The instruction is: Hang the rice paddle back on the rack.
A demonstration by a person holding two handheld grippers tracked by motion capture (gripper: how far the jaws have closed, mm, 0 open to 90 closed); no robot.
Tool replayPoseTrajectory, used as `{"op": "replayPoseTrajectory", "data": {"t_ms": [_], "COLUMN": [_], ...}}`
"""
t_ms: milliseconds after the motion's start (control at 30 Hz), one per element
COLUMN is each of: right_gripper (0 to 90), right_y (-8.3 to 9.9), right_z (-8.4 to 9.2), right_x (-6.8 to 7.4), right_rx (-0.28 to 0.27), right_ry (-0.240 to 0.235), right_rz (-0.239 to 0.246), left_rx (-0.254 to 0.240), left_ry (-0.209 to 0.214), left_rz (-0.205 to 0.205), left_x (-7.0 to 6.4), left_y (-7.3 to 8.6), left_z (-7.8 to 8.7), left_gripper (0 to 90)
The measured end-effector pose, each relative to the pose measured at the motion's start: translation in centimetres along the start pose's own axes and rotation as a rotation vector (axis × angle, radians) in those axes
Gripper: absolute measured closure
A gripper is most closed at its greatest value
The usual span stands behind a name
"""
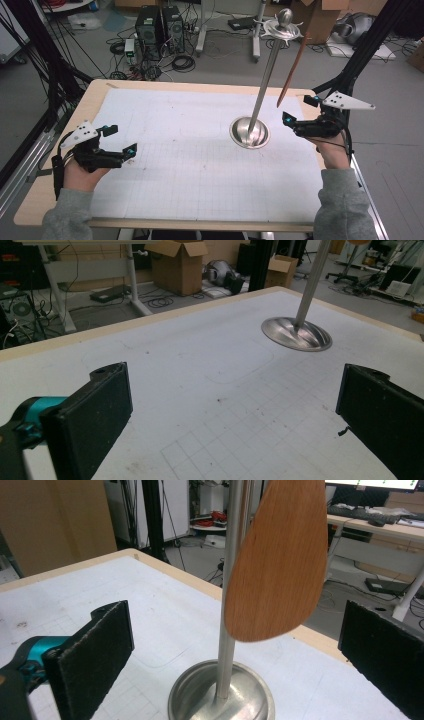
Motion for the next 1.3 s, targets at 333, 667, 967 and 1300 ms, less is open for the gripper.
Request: {"op": "replayPoseTrajectory", "data": {"t_ms": [333, 667, 967, 1300], "right_gripper": [0.0, 0.0, 0.0, 0.0], "right_y": [2.0, 3.9, 6.2, 7.7], "right_z": [0.1, 0.1, -0.1, -0.1], "right_x": [0.4, 0.7, 1.1, 1.0], "right_rx": [0.006, 0.022, 0.047, 0.049], "right_ry": [0.001, -0.009, -0.005, -0.009], "right_rz": [-0.007, -0.031, -0.056, -0.071], "left_rx": [0.004, 0.004, 0.009, 0.007], "left_ry": [0.005, 0.008, 0.005, 0.006], "left_rz": [-0.001, -0.002, 0.006, 0.006], "left_x": [-0.1, -0.2, 0.0, 0.0], "left_y": [0.0, 0.0, 0.2, 0.2], "left_z": [0.0, -0.1, -0.1, 0.0], "left_gripper": [2.0, 2.0, 2.0, 2.0]}}
Point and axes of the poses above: each handheld gripper's, and its own axes: z roughly backward along the jaws, y roughly out of its underside, x roughly to its left, the point moved 3 cm from there along -z, roughly forward along the jaws, and after that the axes turned 2 degrees about y, right-handed, at the moved point
